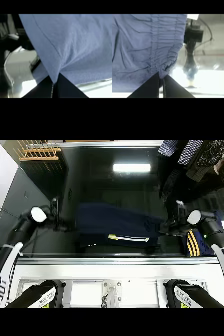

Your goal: Fold the clothes and pants, and hang the long-sleeved shirts on hangers.

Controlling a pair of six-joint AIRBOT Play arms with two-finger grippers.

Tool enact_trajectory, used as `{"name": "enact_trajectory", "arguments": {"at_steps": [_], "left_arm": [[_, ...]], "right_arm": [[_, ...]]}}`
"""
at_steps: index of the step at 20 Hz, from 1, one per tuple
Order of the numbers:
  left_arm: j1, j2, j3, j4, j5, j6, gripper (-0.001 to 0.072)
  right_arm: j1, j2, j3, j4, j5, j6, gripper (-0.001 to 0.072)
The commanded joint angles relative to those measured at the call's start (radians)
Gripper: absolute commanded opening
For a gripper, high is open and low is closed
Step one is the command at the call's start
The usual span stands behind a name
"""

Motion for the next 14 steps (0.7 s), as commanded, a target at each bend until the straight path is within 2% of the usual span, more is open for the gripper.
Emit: {"name": "enact_trajectory", "arguments": {"at_steps": [1,4,9,14], "left_arm": [[-0.001,0.077,-0.214,-0.002,0.097,-0.004,0.0006],[-0.001,0.072,-0.272,-0.001,0.142,-0.004,0.0006],[-0.001,-0.004,-0.258,-0.002,0.129,-0.004,0.0006],[-0.001,0.037,-0.195,0.003,0.106,-0.003,0.0006]], "right_arm": [[0.047,0.012,-0.110,0.022,-0.026,-0.001,0.0016],[0.106,0.012,-0.159,0.027,-0.034,-0.001,0.0017],[0.145,0.026,-0.174,0.027,-0.034,-0.001,0.0017],[0.144,0.106,-0.121,-0.022,-0.018,0.000,0.0017]]}}
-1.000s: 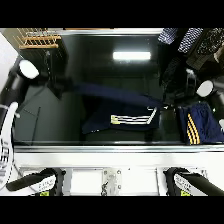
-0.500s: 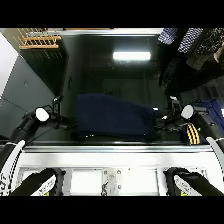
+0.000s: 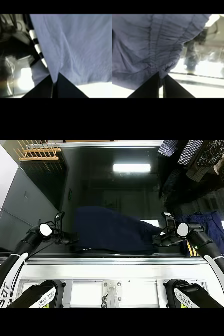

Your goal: Fold the clothes and pants, and hang the long-sleeved shirts on hangers.

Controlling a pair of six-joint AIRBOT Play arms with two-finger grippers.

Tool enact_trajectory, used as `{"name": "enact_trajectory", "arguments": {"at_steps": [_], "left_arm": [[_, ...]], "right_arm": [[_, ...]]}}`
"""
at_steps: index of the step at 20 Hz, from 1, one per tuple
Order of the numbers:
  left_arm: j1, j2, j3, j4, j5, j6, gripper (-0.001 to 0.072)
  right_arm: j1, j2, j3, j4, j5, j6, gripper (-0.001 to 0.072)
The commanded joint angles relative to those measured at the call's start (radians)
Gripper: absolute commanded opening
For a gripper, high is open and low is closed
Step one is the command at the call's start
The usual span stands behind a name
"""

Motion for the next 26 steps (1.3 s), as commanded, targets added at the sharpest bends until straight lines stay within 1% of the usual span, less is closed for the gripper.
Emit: {"name": "enact_trajectory", "arguments": {"at_steps": [1,3,6,8,9,10,11,13,15,17,20,21,22,24,26], "left_arm": [[0.000,0.026,0.029,0.018,-0.025,0.000,0.0006],[0.000,0.026,0.028,0.065,-0.040,0.000,0.0006],[0.000,-0.014,0.029,0.080,-0.069,0.000,0.0006],[0.000,-0.048,0.029,0.080,-0.070,0.000,0.0018],[0.000,-0.051,0.030,0.079,-0.062,0.000,0.0299],[0.003,-0.044,0.041,0.079,-0.063,0.000,0.0585],[0.008,-0.023,0.066,0.077,-0.071,0.000,0.0628],[0.021,0.052,0.134,0.078,-0.102,-0.014,0.0628],[0.020,0.136,0.188,0.078,-0.120,-0.045,0.0628],[-0.006,0.201,0.209,0.077,-0.119,-0.056,0.0615],[-0.081,0.251,0.207,0.079,-0.116,-0.093,0.0602],[-0.111,0.252,0.207,0.079,-0.109,-0.105,0.0346],[-0.142,0.250,0.207,0.079,-0.098,-0.103,0.0009],[-0.201,0.243,0.207,0.079,-0.062,-0.103,0.0013],[-0.247,0.224,0.208,0.077,-0.031,-0.107,0.0007]], "right_arm": [[0.006,0.046,0.025,0.009,0.032,0.001,0.0017],[0.013,0.056,0.018,0.063,0.069,0.000,0.0017],[0.051,0.055,-0.024,0.066,0.069,0.000,0.0019],[0.071,0.053,-0.054,0.075,0.067,0.000,0.0037],[0.071,0.054,-0.060,0.089,0.067,-0.002,0.0195],[0.070,0.057,-0.056,0.103,0.067,-0.026,0.0466],[0.066,0.066,-0.046,0.111,0.068,-0.050,0.0565],[0.025,0.104,-0.006,0.118,0.097,-0.083,0.0569],[-0.081,0.148,0.013,0.120,0.150,-0.127,0.0654],[-0.233,0.159,0.003,0.158,0.166,-0.177,0.0654],[-0.459,0.135,-0.068,0.390,0.147,-0.334,0.0654],[-0.510,0.114,-0.102,0.437,0.129,-0.372,0.0655],[-0.549,0.089,-0.142,0.468,0.090,-0.402,0.0654],[-0.585,0.039,-0.217,0.536,0.010,-0.472,0.0655],[-0.572,-0.023,-0.266,0.617,-0.031,-0.548,0.0654]]}}
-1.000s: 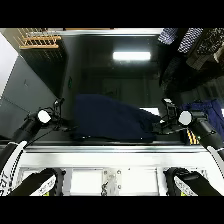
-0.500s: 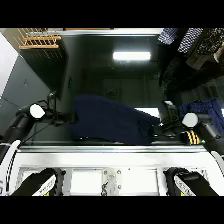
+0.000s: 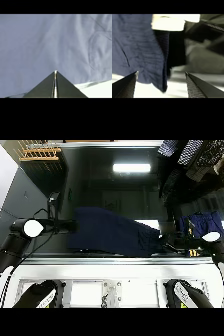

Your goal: Fold the clothes and pants, and hang the long-sleeved shirts on hangers.

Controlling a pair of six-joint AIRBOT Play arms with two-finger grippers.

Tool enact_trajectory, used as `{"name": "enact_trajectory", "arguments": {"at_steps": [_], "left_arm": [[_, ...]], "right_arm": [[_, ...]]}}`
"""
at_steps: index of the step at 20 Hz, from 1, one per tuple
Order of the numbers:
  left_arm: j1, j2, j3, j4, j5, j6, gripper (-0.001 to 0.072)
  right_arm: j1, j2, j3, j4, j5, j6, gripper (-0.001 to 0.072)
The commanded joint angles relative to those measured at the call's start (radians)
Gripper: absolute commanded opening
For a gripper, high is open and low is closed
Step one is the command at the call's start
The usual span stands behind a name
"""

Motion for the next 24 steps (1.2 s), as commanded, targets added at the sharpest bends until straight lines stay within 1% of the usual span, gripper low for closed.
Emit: {"name": "enact_trajectory", "arguments": {"at_steps": [1,3,9,10,11,13,14,16,17,19,21,22,24], "left_arm": [[-0.084,-0.021,0.003,0.000,0.049,-0.012,0.0006],[-0.111,-0.051,0.003,-0.001,0.048,-0.021,0.0006],[-0.140,-0.110,0.005,-0.002,0.051,-0.031,0.0006],[-0.140,-0.109,0.005,-0.002,0.052,-0.032,0.0006],[-0.139,-0.108,0.005,-0.002,0.052,-0.037,0.0006],[-0.139,-0.109,0.005,-0.002,0.053,-0.037,0.0006],[-0.139,-0.109,0.005,-0.002,0.054,-0.037,0.0007],[-0.139,-0.109,0.005,-0.002,0.061,-0.038,0.0006],[-0.142,-0.110,0.005,-0.010,0.071,-0.038,0.0006],[-0.153,-0.131,0.005,-0.050,0.111,-0.037,0.0006],[-0.181,-0.193,0.005,-0.103,0.161,-0.037,0.0006],[-0.203,-0.234,0.006,-0.127,0.191,-0.034,0.0006],[-0.251,-0.334,0.020,-0.161,0.259,-0.033,0.0006]], "right_arm": [[-0.025,-0.101,-0.088,0.171,-0.085,-0.153,0.0653],[0.020,-0.154,-0.090,0.196,-0.105,-0.167,0.0648],[0.253,-0.231,-0.090,0.373,-0.248,-0.166,0.0640],[0.281,-0.237,-0.090,0.397,-0.266,-0.166,0.0544],[0.305,-0.241,-0.089,0.414,-0.285,-0.166,0.0395],[0.337,-0.241,-0.089,0.422,-0.312,-0.167,0.0120],[0.341,-0.241,-0.087,0.422,-0.315,-0.173,0.0018],[0.332,-0.231,-0.074,0.389,-0.304,-0.168,0.0017],[0.319,-0.220,-0.054,0.325,-0.282,-0.126,0.0017],[0.282,-0.196,0.018,0.113,-0.194,-0.013,0.0017],[0.248,-0.169,0.116,-0.087,-0.078,0.102,0.0017],[0.235,-0.157,0.173,-0.166,-0.015,0.155,0.0017],[0.237,-0.144,0.291,-0.273,0.092,0.216,0.0017]]}}
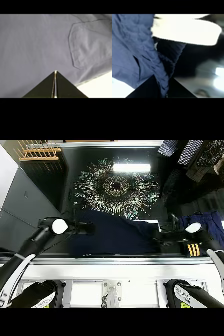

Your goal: Fold the clothes and pants, and hang the long-sleeved shirts on hangers.

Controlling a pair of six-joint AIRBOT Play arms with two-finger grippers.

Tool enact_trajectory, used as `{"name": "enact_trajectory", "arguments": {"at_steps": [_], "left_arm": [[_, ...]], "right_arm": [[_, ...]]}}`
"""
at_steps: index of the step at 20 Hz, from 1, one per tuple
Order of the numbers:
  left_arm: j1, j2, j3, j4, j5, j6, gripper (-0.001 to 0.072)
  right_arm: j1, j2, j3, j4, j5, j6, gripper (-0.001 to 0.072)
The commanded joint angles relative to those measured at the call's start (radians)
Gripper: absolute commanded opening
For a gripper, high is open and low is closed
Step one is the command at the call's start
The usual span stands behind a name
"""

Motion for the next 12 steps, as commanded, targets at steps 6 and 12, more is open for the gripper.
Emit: {"name": "enact_trajectory", "arguments": {"at_steps": [6,12], "left_arm": [[-0.206,-0.417,0.261,-0.061,0.098,0.003,0.0006],[-0.300,-0.644,0.477,-0.062,0.044,-0.002,0.0006]], "right_arm": [[0.051,0.024,0.431,-0.283,0.391,0.245,0.0017],[0.230,0.021,0.594,-0.305,0.484,0.325,0.0017]]}}
